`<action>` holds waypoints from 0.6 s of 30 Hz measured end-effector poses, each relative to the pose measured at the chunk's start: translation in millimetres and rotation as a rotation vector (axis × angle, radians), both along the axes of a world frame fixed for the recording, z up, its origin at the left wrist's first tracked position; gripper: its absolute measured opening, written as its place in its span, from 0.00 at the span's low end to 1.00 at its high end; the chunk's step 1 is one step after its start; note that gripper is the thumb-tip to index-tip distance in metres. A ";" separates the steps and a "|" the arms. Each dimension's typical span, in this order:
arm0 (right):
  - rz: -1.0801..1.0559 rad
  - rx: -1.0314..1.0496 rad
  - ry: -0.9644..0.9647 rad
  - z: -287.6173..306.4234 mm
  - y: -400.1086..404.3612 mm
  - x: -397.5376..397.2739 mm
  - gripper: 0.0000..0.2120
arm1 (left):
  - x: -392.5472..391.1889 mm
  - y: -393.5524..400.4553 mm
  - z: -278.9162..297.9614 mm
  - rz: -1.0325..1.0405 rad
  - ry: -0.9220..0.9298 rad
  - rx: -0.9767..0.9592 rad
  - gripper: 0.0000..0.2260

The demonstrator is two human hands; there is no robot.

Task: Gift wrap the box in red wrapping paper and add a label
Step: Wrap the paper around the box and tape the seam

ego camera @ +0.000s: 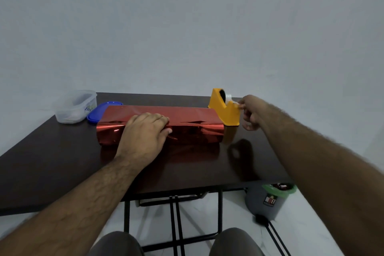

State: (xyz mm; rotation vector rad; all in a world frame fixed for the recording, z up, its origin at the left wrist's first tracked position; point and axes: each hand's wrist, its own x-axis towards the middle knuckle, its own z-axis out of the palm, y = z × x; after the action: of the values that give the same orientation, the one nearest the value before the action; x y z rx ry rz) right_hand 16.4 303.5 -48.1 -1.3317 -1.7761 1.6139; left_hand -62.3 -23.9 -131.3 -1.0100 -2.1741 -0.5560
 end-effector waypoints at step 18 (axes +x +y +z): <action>-0.095 0.347 0.370 -72.9 -2.5 4.4 0.05 | -5.2 2.2 -3.8 0.015 -0.012 -0.037 0.16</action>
State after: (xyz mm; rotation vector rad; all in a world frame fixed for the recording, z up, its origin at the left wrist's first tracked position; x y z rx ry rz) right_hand 20.8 301.0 -121.0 -0.8802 -1.6420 1.3217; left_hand -67.5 -21.7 -135.1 -1.0109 -2.2083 -0.5184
